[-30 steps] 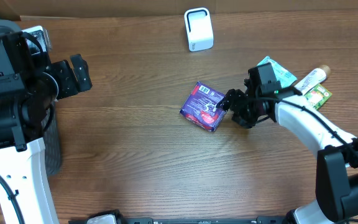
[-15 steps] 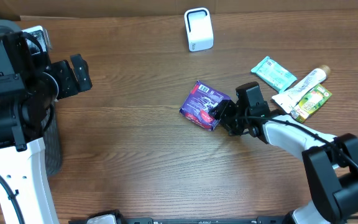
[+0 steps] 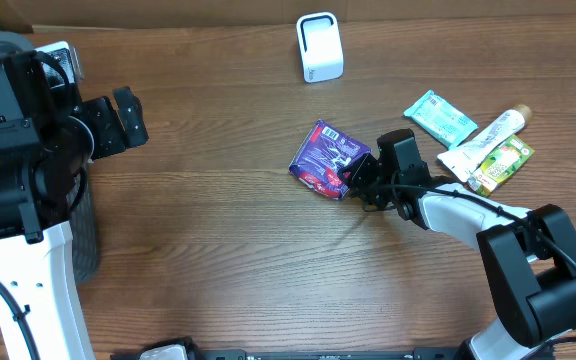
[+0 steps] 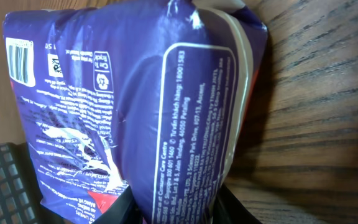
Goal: Scan the item barcode
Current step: 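Lift the pad pack and carry it up to the white scanner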
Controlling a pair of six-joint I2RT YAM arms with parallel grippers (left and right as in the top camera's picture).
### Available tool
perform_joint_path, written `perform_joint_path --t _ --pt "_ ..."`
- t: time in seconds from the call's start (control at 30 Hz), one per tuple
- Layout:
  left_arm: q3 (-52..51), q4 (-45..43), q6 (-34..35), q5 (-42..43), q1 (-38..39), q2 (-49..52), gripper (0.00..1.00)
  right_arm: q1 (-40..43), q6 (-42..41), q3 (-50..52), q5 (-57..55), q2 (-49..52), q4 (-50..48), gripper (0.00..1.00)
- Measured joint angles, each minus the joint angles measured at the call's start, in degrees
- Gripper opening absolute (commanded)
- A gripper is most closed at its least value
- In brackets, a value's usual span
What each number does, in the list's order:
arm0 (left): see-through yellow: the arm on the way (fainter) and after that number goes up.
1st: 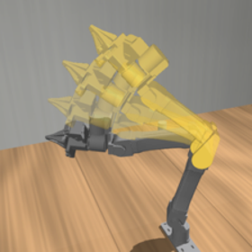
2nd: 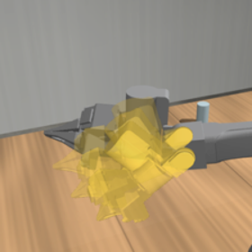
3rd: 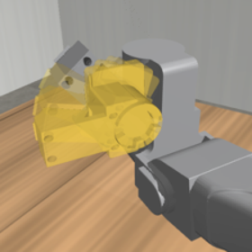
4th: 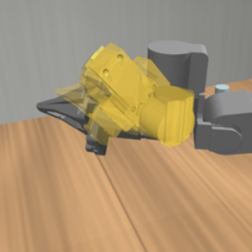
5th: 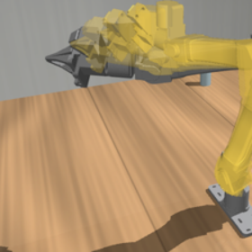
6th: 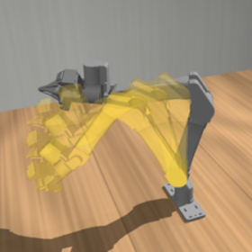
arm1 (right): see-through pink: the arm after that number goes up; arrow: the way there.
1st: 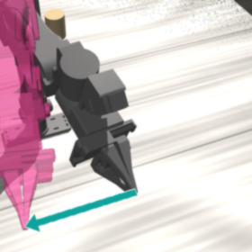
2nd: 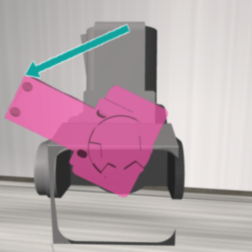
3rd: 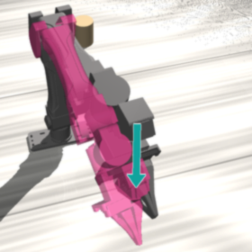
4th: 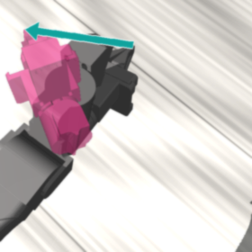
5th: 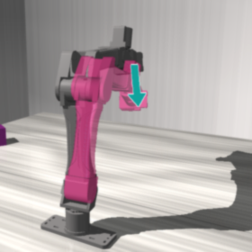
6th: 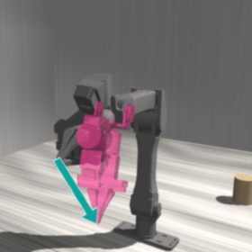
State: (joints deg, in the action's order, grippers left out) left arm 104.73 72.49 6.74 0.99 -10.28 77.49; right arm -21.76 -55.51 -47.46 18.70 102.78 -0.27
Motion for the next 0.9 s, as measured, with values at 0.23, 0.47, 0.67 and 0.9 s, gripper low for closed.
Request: perform_joint_path --t 0.23,0.47,0.67,0.9 --pt "0.0 0.0 0.0 0.0 0.0 0.0 1.0 2.21 5.62 -0.5 6.67 0.24 0.26 0.05" --pt "0.0 0.0 0.0 0.0 0.0 0.0 1.0 4.17 16.9 -6.56 19.12 0.59 5.92 0.04" --pt "0.0 0.0 0.0 0.0 0.0 0.0 1.0 4.2 29.09 -15.21 22.4 -2.32 24.02 0.04" --pt "0.0 0.0 0.0 0.0 0.0 0.0 1.0 4.11 41.77 -26.51 14.71 -7.52 41.66 0.04"
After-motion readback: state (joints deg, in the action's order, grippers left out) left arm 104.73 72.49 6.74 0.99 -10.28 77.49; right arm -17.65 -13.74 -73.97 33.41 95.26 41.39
